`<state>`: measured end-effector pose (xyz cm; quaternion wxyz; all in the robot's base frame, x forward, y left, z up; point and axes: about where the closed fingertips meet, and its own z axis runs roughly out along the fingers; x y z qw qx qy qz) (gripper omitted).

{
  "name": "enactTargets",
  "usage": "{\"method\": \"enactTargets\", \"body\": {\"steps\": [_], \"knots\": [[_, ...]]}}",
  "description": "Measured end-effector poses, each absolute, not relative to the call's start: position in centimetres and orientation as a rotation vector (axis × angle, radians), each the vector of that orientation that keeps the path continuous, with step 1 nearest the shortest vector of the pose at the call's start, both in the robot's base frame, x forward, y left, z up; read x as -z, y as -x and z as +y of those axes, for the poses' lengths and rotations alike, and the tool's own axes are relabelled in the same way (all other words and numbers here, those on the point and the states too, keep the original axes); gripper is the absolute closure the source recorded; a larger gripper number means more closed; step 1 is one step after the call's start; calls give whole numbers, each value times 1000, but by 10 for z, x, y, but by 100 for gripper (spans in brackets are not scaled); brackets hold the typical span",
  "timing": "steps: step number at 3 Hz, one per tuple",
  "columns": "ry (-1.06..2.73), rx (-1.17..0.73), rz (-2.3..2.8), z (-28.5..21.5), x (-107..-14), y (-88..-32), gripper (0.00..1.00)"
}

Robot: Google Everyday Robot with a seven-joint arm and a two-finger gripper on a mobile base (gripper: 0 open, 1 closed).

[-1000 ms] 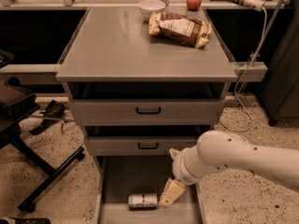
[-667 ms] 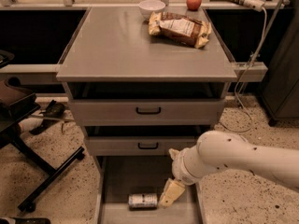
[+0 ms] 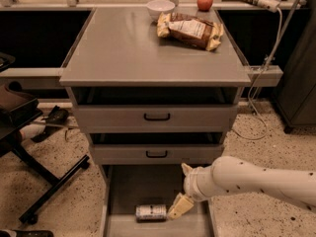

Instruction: Pick blue plastic bottle from bottom drawer and place on counter

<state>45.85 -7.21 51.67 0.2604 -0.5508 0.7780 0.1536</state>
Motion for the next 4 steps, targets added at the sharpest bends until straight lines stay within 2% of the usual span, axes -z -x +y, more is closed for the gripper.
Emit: {"method": "enactTargets", "body": {"steps": [1, 3, 4], "knots": [[1418, -427, 2093, -74, -473, -475, 0], [1313, -574, 2101, -66, -391, -467, 0], [1312, -594, 2097, -64, -385, -467, 0]]}}
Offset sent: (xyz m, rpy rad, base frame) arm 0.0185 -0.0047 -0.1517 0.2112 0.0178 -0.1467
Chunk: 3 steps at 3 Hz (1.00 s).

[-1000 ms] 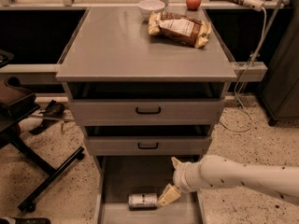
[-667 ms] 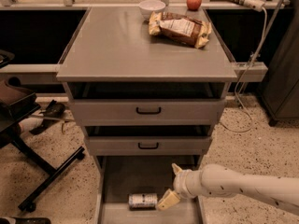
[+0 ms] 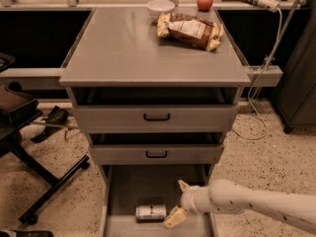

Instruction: Pick blue plastic bottle from bottom drawer and place on counter

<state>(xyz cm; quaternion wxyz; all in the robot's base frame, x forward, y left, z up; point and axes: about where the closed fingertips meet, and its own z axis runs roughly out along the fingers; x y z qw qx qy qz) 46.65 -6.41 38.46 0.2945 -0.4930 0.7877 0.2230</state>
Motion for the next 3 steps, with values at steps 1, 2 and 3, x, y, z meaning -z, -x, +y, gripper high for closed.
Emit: {"method": "enactTargets", "body": {"steps": [1, 2, 3], "knots": [[1293, -588, 2099, -65, -356, -475, 0], [1270, -614, 2082, -52, -314, -480, 0], [1279, -636, 2059, -33, -282, -479, 0]]}}
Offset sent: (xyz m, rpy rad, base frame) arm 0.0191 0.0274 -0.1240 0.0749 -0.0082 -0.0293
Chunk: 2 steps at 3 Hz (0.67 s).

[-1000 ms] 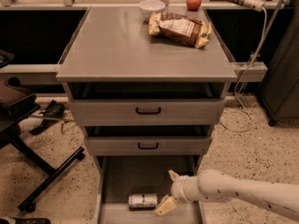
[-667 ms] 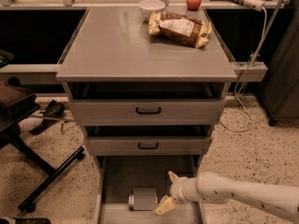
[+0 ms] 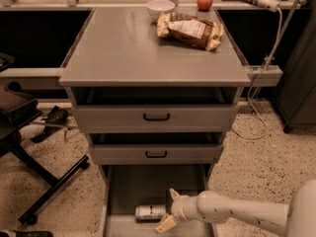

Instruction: Pick blue plastic bottle from bottom drawer and place on counter

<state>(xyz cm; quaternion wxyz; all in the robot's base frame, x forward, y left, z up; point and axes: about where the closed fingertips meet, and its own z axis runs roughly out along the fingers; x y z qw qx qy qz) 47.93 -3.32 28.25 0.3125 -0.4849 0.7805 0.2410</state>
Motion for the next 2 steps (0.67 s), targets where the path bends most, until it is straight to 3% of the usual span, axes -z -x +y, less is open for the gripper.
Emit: {"method": "enactTargets", "body": {"steps": [2], "knots": [[1288, -666, 2107, -6, -228, -478, 0]]}}
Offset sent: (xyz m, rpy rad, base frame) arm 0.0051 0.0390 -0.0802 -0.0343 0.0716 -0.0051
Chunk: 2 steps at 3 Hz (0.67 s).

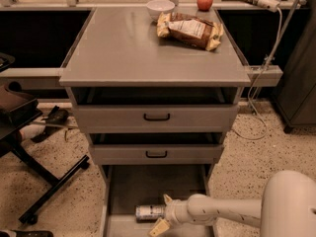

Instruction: Pick blue plastic bottle from bottom drawer and place on counter

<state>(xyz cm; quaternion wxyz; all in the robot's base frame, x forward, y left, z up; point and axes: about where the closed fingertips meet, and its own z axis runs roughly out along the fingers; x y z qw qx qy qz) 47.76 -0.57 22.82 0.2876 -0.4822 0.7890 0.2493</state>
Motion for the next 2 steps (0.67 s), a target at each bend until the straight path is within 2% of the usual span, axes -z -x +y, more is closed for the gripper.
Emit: {"method": "enactTargets", "body": {"steps": [2], "knots": [[1306, -744, 2051, 29, -198, -497, 0]]}}
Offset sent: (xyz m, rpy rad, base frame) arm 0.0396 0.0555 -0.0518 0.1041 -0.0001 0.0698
